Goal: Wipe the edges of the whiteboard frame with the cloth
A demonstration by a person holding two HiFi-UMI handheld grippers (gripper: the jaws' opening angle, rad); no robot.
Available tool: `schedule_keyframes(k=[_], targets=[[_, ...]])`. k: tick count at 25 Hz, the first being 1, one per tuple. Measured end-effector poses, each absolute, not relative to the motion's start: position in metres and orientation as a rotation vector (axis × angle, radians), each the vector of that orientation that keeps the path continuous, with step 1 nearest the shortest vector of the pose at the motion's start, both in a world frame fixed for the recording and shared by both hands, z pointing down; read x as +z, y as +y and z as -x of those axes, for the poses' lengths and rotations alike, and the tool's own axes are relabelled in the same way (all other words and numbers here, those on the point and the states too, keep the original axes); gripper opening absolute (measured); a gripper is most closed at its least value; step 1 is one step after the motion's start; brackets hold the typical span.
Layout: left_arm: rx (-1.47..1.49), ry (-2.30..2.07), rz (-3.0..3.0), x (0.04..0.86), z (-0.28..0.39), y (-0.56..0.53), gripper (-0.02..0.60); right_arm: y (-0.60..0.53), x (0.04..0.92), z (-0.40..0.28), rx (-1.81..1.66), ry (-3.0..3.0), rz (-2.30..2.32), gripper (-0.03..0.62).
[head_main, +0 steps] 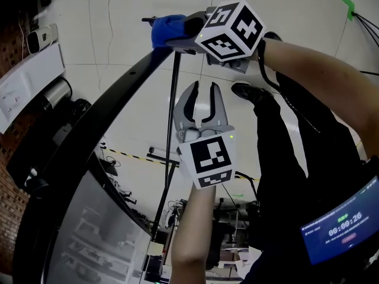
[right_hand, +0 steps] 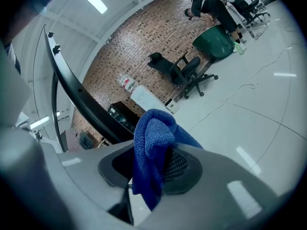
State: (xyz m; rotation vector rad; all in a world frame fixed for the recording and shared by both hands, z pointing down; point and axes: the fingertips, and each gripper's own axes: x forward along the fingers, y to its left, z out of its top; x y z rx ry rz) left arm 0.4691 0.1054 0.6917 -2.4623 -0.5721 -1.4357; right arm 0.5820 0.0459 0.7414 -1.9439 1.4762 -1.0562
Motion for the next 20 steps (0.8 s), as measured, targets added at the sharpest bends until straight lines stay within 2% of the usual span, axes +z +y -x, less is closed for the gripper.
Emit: schedule_keyframes(k=[20], targets=[[-1.546, -0.646, 2.435, 0.742, -0.44, 0.104, 0.123, 0.055, 0.835, -0.582, -1.208, 1.161, 1.84, 0.115]])
